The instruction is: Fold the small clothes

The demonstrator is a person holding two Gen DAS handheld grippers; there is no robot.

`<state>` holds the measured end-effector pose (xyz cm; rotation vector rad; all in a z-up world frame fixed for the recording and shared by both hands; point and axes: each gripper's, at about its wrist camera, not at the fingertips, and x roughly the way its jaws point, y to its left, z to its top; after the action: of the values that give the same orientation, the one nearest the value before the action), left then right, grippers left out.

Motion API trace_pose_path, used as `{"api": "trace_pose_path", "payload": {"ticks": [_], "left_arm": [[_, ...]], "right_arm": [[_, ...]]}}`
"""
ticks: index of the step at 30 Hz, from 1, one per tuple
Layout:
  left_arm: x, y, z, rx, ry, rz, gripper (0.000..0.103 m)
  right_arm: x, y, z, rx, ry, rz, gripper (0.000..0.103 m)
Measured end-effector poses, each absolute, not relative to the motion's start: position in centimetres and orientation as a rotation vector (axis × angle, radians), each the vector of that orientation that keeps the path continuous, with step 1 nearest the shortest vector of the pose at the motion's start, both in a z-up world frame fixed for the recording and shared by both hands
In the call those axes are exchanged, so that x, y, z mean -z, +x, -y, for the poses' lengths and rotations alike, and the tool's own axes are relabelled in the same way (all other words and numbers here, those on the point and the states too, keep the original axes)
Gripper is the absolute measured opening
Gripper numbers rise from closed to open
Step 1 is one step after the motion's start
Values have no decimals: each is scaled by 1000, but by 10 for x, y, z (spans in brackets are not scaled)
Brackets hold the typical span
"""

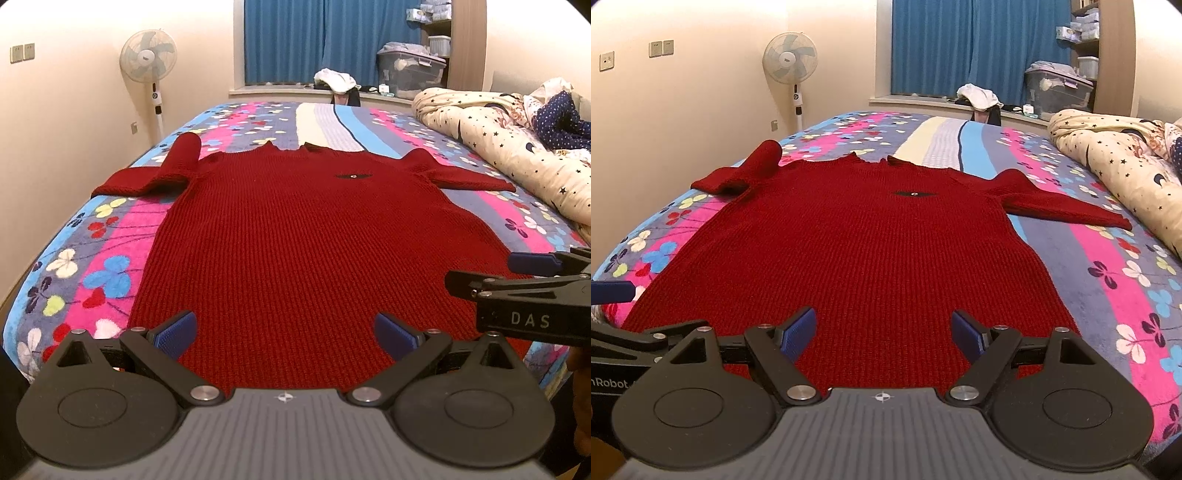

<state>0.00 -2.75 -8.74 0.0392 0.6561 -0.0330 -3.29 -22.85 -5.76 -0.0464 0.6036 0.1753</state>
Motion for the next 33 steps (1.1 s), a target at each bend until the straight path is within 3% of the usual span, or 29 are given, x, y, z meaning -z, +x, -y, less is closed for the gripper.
{"api": "trace_pose_path", "payload": {"ticks": [11,14,16,17,21,24,33], "left_arm": [[81,0,27,27,25,-651,102],[71,3,24,35,11,-637,89],[61,9,20,53,1,-637,69],[56,12,17,61,-9,-635,65],[31,35,4,96,-34,-609,51],[12,61,-3,126,-19,-570,51],[-21,173,-66,39,24,-483,51]], "right_arm": [[54,-35,231,-171,-22,-601,81],[50,-37,233,-172,5,-588,81],[47,-39,235,-172,26,-577,81],[44,-39,235,-173,36,-567,81],[35,-43,235,-189,52,-507,58],[27,-44,237,-190,64,-452,41],[-16,-14,264,-178,76,-329,40]]}}
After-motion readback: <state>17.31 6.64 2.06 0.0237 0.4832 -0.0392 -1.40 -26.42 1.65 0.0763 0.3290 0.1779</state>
